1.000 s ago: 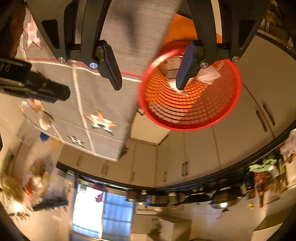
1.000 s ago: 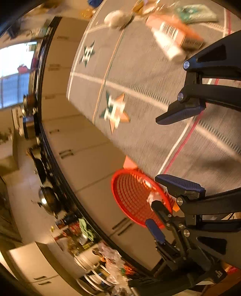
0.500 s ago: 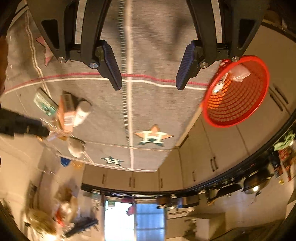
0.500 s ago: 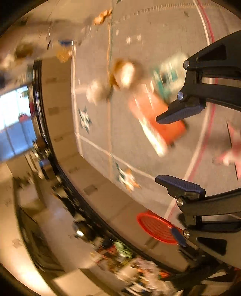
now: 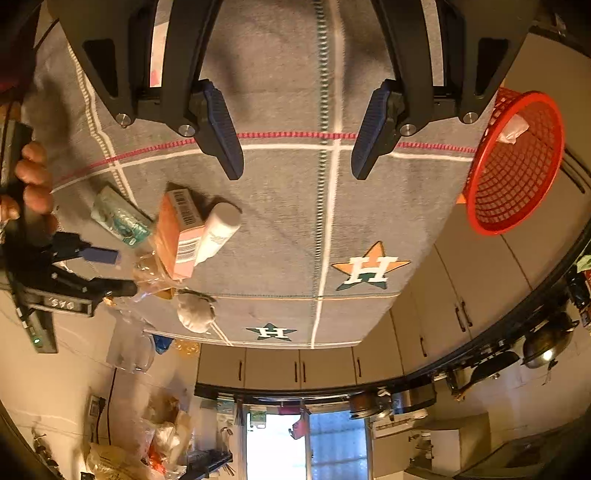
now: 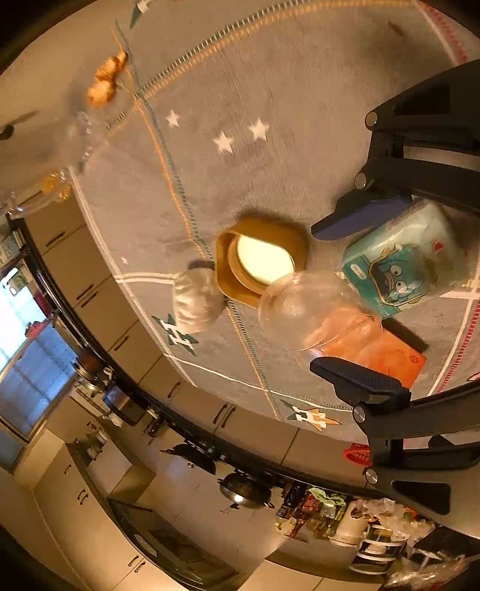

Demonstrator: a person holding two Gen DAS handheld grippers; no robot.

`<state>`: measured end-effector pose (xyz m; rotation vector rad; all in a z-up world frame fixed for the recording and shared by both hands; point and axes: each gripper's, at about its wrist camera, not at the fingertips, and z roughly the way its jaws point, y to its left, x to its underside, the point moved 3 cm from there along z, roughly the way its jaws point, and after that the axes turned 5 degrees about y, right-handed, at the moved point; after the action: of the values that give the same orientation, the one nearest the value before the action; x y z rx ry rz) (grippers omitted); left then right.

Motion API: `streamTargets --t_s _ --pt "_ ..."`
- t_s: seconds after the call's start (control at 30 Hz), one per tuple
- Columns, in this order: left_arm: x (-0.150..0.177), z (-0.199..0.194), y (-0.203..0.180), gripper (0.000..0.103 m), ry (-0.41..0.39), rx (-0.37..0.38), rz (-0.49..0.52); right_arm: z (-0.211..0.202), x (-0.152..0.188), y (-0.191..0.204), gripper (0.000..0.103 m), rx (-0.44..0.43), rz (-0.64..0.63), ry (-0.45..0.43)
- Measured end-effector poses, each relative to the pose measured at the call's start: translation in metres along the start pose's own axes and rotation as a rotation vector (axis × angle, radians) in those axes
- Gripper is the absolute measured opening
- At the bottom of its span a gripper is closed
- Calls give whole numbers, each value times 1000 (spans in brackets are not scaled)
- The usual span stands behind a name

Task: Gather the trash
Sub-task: 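Move both open grippers back toward the table, then grasp the clear plastic cup with the right gripper while the left gripper grasps the orange box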

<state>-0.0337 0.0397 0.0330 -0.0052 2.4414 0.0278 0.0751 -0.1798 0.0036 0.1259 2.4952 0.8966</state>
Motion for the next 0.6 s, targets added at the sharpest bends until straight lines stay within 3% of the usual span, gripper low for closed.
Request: streamTargets --t_s 0.07,0.1,0.13,0.2,0.47,0.6 --pt "-3 2 -3 60 3 11 4 7 2 4 65 -29 -12 13" --pt "-4 3 -5 60 3 15 6 10 2 5 57 -39 -17 15" --pt "-5 4 -7 61 2 19 10 11 2 6 42 -41 -25 18" --pt "-9 6 -14 61 5 28 21 12 5 10 37 -67 -42 23" --pt "-26 17 -38 66 5 66 83 -24 9 25 36 -45 -140 -139" --pt "-37 32 -50 66 22 94 124 -32 9 28 36 -44 -143 -167"
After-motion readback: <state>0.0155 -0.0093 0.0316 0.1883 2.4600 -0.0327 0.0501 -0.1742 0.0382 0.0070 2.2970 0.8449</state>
